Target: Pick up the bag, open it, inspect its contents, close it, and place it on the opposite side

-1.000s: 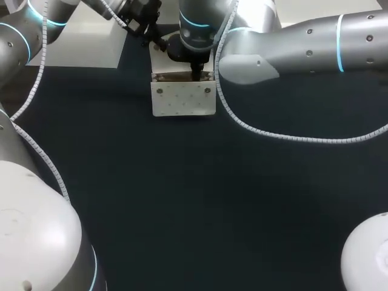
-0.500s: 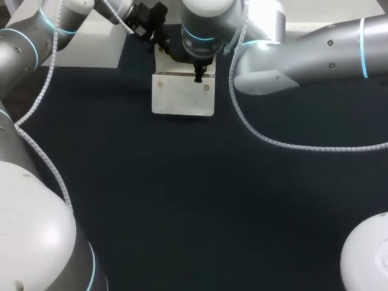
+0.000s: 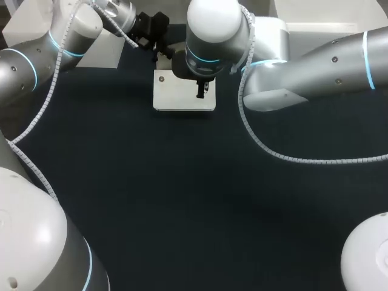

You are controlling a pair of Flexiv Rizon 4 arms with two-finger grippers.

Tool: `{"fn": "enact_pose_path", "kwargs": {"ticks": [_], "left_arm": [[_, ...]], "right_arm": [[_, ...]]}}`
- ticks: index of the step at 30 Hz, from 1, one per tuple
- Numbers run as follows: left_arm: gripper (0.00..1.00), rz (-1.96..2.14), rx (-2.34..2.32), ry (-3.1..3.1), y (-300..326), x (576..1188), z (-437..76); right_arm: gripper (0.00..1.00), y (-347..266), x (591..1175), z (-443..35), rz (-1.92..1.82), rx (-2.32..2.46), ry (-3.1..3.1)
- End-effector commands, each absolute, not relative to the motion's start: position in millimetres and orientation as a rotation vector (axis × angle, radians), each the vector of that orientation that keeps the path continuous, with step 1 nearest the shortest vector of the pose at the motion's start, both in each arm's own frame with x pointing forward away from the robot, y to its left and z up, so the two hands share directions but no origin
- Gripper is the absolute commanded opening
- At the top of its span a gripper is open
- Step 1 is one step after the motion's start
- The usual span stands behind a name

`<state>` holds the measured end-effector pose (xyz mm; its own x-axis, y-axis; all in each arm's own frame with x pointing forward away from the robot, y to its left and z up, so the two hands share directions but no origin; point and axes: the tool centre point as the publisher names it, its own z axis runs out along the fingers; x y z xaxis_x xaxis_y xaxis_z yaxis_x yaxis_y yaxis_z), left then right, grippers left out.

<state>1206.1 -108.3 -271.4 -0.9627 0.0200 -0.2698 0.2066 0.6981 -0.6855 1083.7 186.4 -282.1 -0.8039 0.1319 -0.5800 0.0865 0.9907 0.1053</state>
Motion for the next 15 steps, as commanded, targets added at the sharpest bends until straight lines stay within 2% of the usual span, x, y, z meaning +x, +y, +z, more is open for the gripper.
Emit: {"fn": "enact_pose_path", "kwargs": {"ticks": [1,15], "left_arm": [[0.00,-1.099,0.108,2.552,-110.7,1204.2,-281.4],[0.00,-1.097,0.095,2.561,-110.4,1206.7,-286.6]], "right_arm": [[0.00,188.3,1083.9,-295.2,0.106,0.151,2.528],[0.00,188.9,1084.6,-297.9,0.114,0.155,2.548]]}}
